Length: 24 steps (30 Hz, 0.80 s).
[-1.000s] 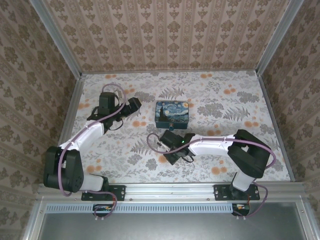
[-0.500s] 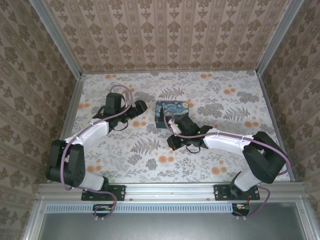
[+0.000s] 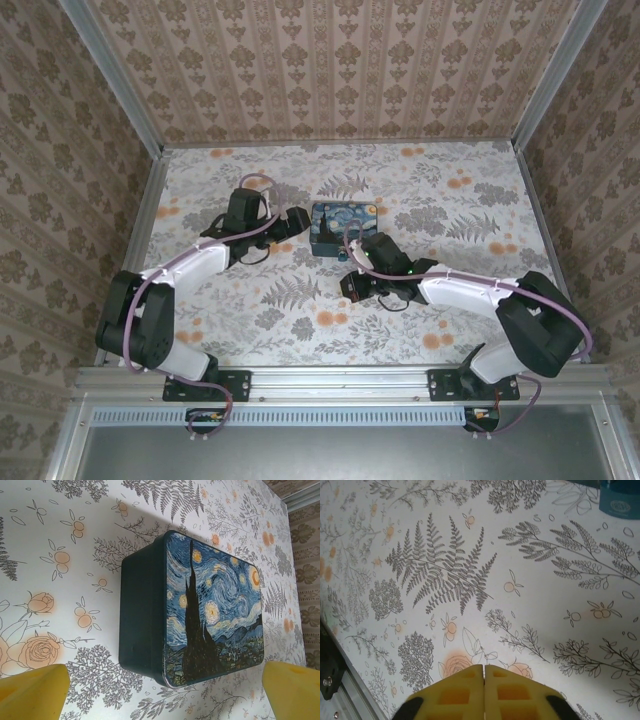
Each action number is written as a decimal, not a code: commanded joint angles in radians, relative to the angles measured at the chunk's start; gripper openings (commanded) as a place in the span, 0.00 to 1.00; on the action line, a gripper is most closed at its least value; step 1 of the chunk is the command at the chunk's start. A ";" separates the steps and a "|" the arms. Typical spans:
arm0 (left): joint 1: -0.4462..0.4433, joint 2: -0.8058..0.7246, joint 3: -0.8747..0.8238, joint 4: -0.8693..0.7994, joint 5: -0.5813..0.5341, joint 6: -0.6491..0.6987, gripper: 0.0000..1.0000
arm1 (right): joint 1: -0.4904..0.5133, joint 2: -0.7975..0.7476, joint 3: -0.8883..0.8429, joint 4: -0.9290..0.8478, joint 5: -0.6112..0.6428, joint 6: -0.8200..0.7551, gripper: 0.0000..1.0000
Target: Unlock the padlock with the key
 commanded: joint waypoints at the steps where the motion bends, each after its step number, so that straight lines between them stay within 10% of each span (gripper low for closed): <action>1: -0.004 0.021 0.014 0.030 0.007 -0.012 1.00 | -0.004 0.057 0.008 0.003 -0.009 0.002 0.43; 6: -0.006 0.027 0.019 0.025 0.004 -0.008 1.00 | -0.003 0.062 0.037 -0.025 0.049 -0.020 0.64; 24: 0.009 0.027 0.021 0.013 -0.003 0.004 1.00 | 0.065 0.091 0.119 -0.295 0.293 -0.314 0.61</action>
